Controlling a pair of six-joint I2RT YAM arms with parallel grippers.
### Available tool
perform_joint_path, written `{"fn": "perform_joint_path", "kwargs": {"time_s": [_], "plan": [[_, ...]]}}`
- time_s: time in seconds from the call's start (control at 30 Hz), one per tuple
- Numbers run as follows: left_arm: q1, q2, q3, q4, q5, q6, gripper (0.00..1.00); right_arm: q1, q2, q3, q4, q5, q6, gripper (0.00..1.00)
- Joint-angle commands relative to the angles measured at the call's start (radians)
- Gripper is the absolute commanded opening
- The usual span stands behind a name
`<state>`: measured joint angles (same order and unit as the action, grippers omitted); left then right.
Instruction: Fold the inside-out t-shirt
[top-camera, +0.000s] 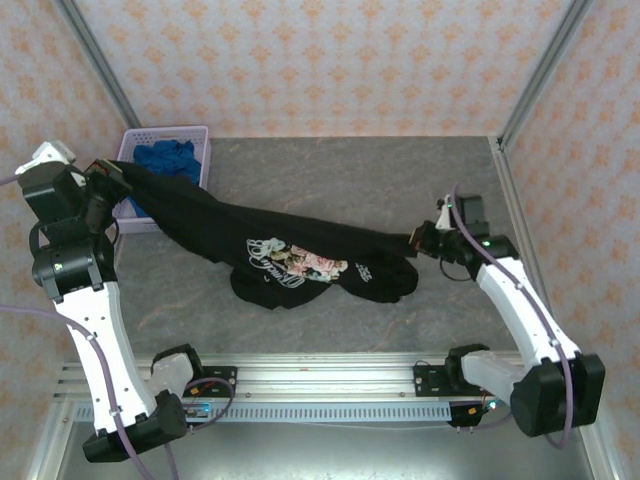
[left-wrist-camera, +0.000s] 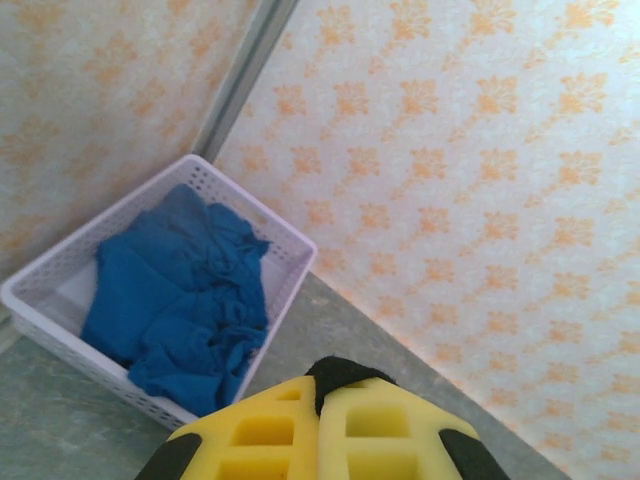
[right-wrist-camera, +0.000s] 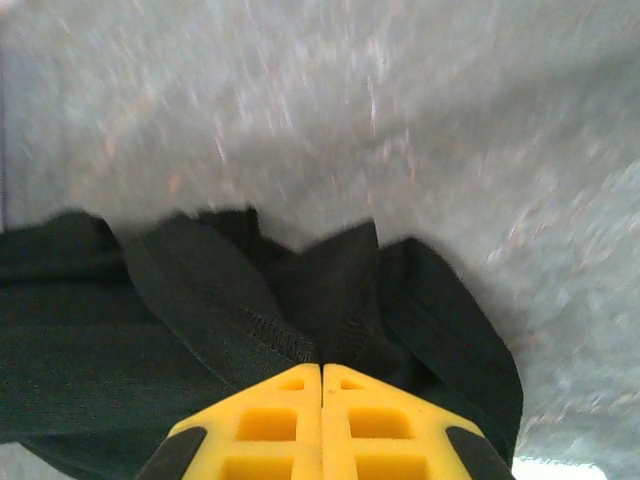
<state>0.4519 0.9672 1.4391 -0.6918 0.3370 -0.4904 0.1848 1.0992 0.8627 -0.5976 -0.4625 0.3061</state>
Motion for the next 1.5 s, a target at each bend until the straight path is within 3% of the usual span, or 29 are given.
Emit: {"fn": "perform_joint_path", "kwargs": {"time_s": [0.0, 0.2, 0.5, 0.6, 1.13, 1.3, 1.47], "plan": [[0.007, 0.027, -0.026, 0.066, 0.073, -0.039, 0.0, 0.059, 0.078, -0.034, 0.06, 0.047, 0.05, 0.0], [0.007, 0.028, -0.155, 0.074, 0.1, -0.02, 0.0, 0.075, 0.224, -0.071, 0.122, 0.082, 0.073, 0.01], [-0.003, 0.037, -0.259, 0.116, 0.143, -0.008, 0.0, 0.077, 0.165, -0.152, 0.079, 0.061, 0.085, 0.29], [-0.013, 0.044, -0.261, 0.119, 0.145, -0.005, 0.0, 0.085, 0.147, -0.166, 0.062, 0.047, 0.082, 0.34], [-0.041, 0.067, -0.247, 0.123, 0.146, -0.001, 0.0, 0.142, 0.154, -0.197, 0.121, 0.018, 0.084, 0.44], [-0.042, 0.068, -0.238, 0.119, 0.146, 0.001, 0.0, 0.142, 0.035, -0.204, 0.067, 0.1, 0.074, 0.44], [-0.044, 0.07, -0.237, 0.122, 0.146, 0.001, 0.0, 0.157, -0.007, -0.236, 0.085, 0.066, 0.091, 0.46]]}}
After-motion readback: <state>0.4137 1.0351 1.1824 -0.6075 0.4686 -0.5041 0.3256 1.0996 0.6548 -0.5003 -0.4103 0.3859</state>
